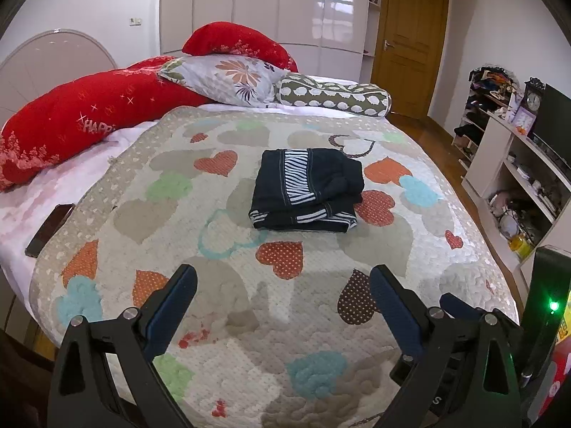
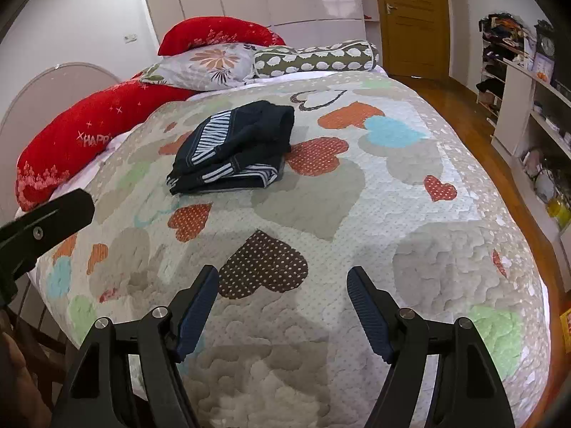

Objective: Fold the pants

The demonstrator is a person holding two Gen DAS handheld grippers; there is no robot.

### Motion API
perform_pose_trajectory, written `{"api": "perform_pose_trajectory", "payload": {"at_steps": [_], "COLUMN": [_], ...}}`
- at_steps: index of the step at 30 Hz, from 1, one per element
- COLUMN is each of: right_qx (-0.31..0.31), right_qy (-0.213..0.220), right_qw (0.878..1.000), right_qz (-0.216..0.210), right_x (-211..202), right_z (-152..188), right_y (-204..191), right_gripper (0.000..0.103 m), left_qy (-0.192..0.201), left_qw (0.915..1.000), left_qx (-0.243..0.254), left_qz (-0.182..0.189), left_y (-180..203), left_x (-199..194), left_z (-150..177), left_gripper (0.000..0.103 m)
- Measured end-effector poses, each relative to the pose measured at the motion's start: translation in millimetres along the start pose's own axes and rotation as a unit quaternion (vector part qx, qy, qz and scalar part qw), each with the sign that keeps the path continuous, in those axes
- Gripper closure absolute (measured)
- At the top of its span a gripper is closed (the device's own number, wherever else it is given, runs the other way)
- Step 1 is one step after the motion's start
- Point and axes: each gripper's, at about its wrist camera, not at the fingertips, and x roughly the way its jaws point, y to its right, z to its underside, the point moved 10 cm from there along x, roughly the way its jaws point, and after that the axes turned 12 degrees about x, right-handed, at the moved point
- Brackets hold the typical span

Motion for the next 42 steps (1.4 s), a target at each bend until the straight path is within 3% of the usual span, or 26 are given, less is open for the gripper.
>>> {"api": "perform_pose_trajectory", "payload": {"at_steps": [14, 18, 25, 27, 30, 35, 40, 42], "right_qx": [-0.009, -0.019, -0.030, -0.031, -0.029, -0.032, -0.039, -0.046], "right_qy": [-0.014, -0.017, -0.017, -0.016, -0.013, -0.004, 0.003, 0.005], "right_qw": [1.000, 1.000, 0.999, 0.999, 0.999, 0.999, 0.999, 0.999], "right_qz": [0.014, 0.018, 0.017, 0.018, 0.015, 0.011, 0.014, 0.016], "right_x": [8.0, 9.7, 9.8, 9.7, 7.8, 0.9, -5.0, -6.2], "right_z": [9.6, 13.1, 16.5, 16.2, 15.4, 13.8, 13.0, 12.8], "right_y": [-3.5, -8.1, -15.5, -15.7, -17.0, -19.9, -23.2, -27.0], "right_gripper": [0.023, 0.023, 0.023, 0.023, 0.023, 0.023, 0.023, 0.022], "left_qy": [-0.009, 0.007, 0.080, 0.096, 0.119, 0.148, 0.144, 0.123], "left_qw": [0.9998, 0.9994, 0.9963, 0.9940, 0.9900, 0.9870, 0.9882, 0.9904], "left_qx": [-0.011, -0.015, -0.019, -0.025, -0.034, -0.025, -0.049, -0.060], "left_qz": [0.013, 0.030, -0.023, -0.047, -0.069, -0.058, -0.023, -0.017], "left_y": [-1.8, -2.7, -17.3, -24.5, -33.7, -38.1, -45.8, -50.2], "left_x": [6.9, 2.9, -25.1, -33.7, -47.1, -64.6, -60.9, -51.6], "left_z": [9.0, 6.8, -7.8, -12.6, -20.9, -32.8, -25.3, -18.5], "left_gripper": [0.006, 0.006, 0.006, 0.000, 0.000, 0.000, 0.000, 0.000]}}
